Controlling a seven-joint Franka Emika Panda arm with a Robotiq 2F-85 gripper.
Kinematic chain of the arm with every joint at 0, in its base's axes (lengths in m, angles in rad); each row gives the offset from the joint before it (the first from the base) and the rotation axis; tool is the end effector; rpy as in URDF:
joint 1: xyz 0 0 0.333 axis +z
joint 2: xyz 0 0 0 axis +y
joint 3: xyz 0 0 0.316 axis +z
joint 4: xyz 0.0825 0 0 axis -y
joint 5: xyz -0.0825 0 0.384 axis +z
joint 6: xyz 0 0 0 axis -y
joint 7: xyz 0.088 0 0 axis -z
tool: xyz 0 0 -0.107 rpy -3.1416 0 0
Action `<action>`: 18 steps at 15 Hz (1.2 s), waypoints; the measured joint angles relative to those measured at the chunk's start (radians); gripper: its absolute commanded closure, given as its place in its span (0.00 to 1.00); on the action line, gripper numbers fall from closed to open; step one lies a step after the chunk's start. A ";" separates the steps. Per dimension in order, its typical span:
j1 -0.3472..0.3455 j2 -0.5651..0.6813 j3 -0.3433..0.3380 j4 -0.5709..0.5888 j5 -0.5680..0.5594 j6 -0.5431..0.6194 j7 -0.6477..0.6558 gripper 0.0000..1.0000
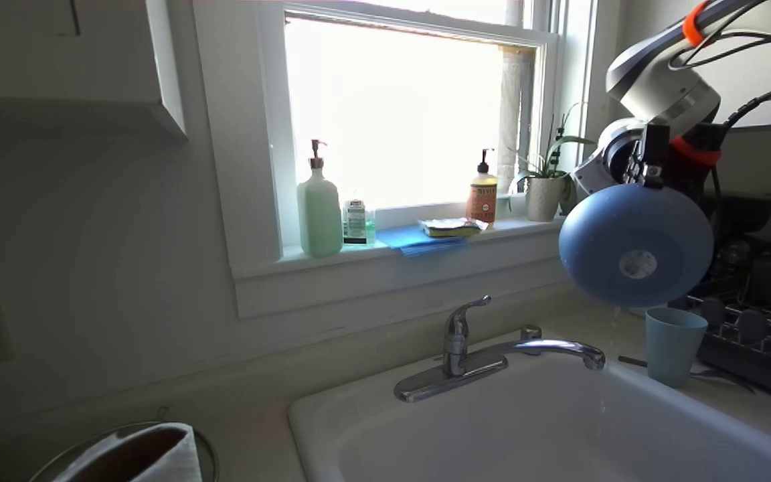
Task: Pick up the blue bowl and pour the water in the blue bowl into the sink then put the bowl back where it was and place the gray cup inside the blue bowl
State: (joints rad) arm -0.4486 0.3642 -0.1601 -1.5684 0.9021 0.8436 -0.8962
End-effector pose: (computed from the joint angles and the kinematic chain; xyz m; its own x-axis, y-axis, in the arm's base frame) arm 0.5131 -0.2096 0.4577 0.9248 0.3599 0.1233 0.1972 -0.1764 -0.9643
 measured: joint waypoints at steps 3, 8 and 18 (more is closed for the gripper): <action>-0.069 0.013 0.099 0.000 0.000 0.001 0.000 0.99; -0.162 0.026 0.212 0.001 0.000 0.001 0.000 0.99; -0.015 -0.022 0.049 0.014 -0.032 0.159 0.000 0.99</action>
State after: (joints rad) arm -0.4632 0.3419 -0.1107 -1.5548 0.8704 1.0028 -0.8957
